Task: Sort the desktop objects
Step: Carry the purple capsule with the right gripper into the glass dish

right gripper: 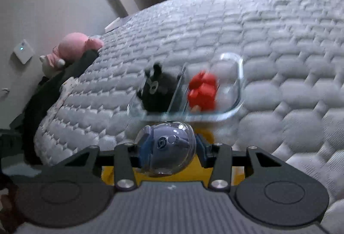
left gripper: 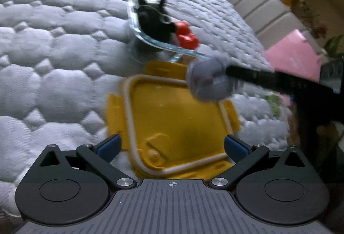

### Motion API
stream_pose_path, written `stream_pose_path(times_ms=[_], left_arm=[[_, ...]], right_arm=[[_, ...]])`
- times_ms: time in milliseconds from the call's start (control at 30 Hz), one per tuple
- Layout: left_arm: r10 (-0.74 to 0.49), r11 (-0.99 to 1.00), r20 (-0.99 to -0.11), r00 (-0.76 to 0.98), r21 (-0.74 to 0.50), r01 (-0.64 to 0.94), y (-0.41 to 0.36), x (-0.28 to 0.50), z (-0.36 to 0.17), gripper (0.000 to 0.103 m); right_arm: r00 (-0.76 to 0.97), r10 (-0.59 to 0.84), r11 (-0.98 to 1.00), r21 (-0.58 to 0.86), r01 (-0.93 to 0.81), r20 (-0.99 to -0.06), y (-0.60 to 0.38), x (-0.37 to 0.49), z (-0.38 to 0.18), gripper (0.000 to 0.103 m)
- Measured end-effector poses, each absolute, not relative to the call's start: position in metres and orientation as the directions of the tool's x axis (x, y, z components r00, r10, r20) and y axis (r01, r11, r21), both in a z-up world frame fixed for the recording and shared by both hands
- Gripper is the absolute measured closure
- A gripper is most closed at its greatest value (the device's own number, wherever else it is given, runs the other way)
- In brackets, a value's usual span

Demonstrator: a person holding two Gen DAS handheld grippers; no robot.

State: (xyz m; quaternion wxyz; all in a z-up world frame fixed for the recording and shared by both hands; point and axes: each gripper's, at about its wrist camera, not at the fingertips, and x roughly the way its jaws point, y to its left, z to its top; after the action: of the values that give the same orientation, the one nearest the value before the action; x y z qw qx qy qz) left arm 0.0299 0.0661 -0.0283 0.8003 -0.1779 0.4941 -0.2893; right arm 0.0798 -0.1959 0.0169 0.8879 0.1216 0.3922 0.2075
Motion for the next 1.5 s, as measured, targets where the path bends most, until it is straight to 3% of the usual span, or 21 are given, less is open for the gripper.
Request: stream_pose_path(times_ms=[100,267,467,633,867,933,1100,1267,1500], left_arm=[[-0.705,0.708,-0.643,0.301,-0.609,0.358,0.055,0.026,-0.022,0.000],[-0.634,0.761,-0.708,0.311,-0.497,0.417,0.026,0.023,-0.021,0.000],[-0.667,0.730,-0.683,0.298,-0.520,0.444,0.028,0.026,-0.022,0.000],[-0.685,0.721,-0.660,0.309,-0.553,0.418,0.041,0.030,-0.024,0.000],[-0.698,0.713,-0.648,0.304,-0.591,0.377,0.055,0.036,-0.032,0.000],[-0.704,0.708,-0.643,0.301,-0.602,0.370,0.057,0.038,-0.034,0.000],[-0.709,0.703,-0.640,0.295,-0.616,0.355,0.059,0.041,-0.037,0.000],[-0.711,0.703,-0.642,0.287,-0.626,0.338,0.055,0.043,-0.040,0.000],[-0.693,0.719,-0.661,0.288,-0.602,0.348,0.045,0.039,-0.035,0.000]], right_arm=[[0.655,0.375,0.927,0.259,-0.271,-0.657,-0.193,0.093,0.046,0.056],[0.666,0.129,0.973,-0.036,-0.229,-0.735,-0.166,0.137,0.069,0.056],[0.512,-0.074,0.923,-0.253,-0.289,-0.856,-0.120,0.192,0.051,0.056],[0.414,-0.218,0.858,-0.376,-0.349,-0.884,-0.081,0.222,0.020,0.056],[0.434,-0.247,0.842,-0.414,-0.347,-0.866,-0.069,0.248,0.006,0.055],[0.462,-0.237,0.849,-0.413,-0.330,-0.855,-0.075,0.253,0.014,0.048],[0.590,-0.212,0.867,-0.429,-0.255,-0.779,-0.096,0.245,0.046,0.049],[0.557,-0.149,0.908,-0.336,-0.249,-0.817,-0.121,0.235,0.042,0.058],[0.484,-0.009,0.948,-0.163,-0.275,-0.875,-0.126,0.231,0.027,0.056]])
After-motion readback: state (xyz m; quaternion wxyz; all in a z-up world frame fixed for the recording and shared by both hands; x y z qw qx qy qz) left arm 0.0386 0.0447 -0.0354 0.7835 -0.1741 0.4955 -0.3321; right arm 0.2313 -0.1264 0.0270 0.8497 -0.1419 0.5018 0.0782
